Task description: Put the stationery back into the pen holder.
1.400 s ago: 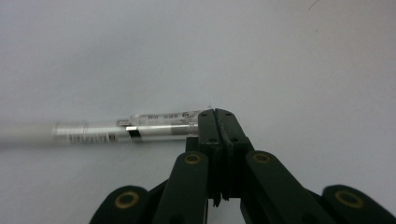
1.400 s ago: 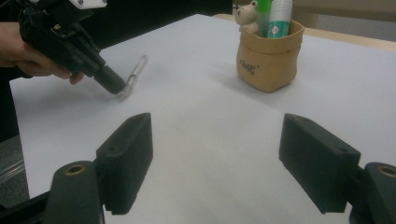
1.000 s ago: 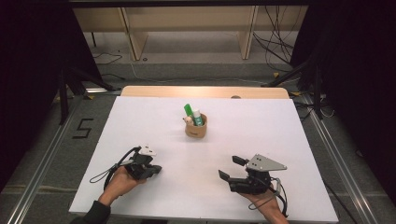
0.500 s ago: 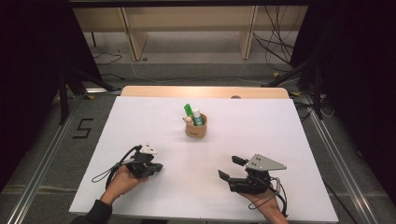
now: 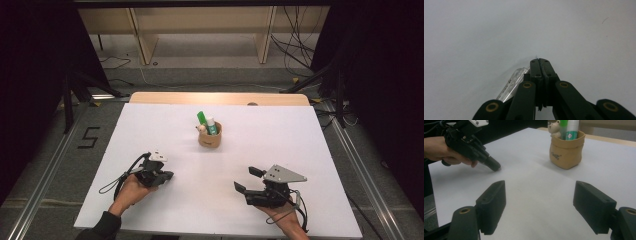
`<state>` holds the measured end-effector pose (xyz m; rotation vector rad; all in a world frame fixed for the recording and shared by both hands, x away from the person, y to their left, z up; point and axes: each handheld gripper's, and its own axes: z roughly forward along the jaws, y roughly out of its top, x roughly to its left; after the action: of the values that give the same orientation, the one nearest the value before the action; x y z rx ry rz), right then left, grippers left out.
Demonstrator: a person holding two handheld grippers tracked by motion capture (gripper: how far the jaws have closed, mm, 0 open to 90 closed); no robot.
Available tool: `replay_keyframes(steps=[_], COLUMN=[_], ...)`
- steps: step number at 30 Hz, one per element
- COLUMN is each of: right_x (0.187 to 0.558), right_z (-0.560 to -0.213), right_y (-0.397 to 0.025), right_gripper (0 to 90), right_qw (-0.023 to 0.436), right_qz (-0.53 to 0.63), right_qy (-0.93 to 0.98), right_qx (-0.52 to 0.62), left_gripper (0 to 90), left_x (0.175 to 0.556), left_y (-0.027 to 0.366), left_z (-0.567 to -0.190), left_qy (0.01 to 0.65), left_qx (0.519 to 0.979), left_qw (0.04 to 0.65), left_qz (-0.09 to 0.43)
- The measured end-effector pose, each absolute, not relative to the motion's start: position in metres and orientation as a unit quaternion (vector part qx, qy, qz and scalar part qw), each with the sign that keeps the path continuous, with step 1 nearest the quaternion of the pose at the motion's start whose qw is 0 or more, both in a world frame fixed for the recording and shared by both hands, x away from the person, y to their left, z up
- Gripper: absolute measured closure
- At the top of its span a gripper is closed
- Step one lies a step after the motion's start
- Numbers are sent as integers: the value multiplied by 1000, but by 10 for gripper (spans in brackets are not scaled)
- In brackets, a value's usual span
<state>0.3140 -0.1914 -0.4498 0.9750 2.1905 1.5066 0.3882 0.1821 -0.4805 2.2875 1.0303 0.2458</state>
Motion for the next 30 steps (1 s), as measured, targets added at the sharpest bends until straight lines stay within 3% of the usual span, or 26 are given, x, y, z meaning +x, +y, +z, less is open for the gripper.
replay_keyframes(steps=[8, 15, 22, 30], right_x=[314, 314, 314, 314], right_z=[-450, -449, -449, -449], right_y=[-191, -192, -192, -192], right_gripper=[273, 272, 272, 273], right_qw=[154, 154, 155, 154], right_qz=[526, 527, 527, 526], right_qy=[764, 764, 765, 766], right_qx=[339, 339, 338, 337], left_gripper=[891, 634, 377, 341], left_x=[389, 384, 381, 387], left_y=[184, 197, 213, 237], left_z=[-477, -443, -429, -439], left_qy=[385, 356, 342, 351], left_qx=[863, 870, 893, 898], left_qw=[317, 333, 275, 251], left_qz=[85, 73, 100, 91])
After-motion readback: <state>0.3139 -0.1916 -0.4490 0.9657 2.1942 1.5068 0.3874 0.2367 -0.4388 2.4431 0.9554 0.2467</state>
